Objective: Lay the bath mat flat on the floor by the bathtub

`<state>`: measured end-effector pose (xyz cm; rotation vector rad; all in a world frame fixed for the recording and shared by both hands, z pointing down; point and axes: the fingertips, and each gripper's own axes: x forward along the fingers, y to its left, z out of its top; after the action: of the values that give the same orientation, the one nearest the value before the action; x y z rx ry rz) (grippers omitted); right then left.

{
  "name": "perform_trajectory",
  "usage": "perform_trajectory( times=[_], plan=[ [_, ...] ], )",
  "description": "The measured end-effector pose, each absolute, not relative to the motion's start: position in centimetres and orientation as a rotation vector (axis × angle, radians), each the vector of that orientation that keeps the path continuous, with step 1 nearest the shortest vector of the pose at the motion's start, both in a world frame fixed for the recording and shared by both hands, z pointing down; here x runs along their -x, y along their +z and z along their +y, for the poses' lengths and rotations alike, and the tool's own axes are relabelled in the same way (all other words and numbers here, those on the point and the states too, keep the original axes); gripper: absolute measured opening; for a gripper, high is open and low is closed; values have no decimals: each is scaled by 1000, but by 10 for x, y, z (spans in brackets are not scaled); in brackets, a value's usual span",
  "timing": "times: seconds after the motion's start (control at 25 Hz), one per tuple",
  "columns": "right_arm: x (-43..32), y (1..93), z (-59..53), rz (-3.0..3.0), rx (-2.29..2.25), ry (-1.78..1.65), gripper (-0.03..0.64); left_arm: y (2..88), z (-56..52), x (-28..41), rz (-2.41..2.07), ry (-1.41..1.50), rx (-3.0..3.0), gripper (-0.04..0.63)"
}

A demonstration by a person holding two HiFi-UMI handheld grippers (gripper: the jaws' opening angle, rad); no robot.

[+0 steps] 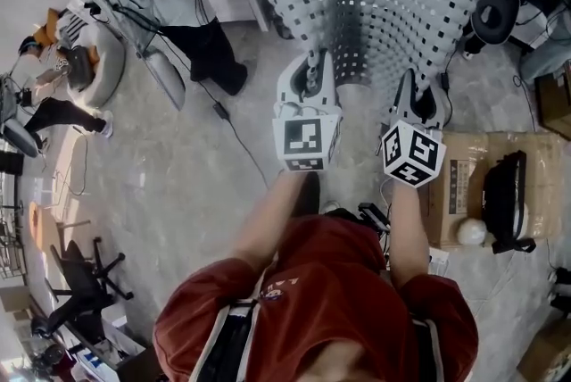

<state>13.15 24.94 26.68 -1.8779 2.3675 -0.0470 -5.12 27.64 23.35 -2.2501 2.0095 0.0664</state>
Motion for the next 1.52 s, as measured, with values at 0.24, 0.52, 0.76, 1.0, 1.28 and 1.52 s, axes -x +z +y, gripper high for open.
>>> perform_trajectory(
  times=[0.24,0.52,0.76,1.0,1.28,1.52],
  plan=[
    [-115,269,217,2376,1873,-37,97,237,245,69,2026,69,2245,52],
    [-82,268,170,2391,1867,-49,97,233,199,99,2039,85,2243,52],
    [-62,275,131,2395,1893,-58,97,240,155,121,2043,102,2274,52],
    [-53,279,89,2371,1968,-61,97,248,106,132,2003,93,2343,52],
    [-33,284,51,2343,2037,-60,97,253,60,157,1970,104,2395,52],
    [-14,290,26,2322,2075,-70,97,263,31,180,1965,96,2415,52]
  ],
)
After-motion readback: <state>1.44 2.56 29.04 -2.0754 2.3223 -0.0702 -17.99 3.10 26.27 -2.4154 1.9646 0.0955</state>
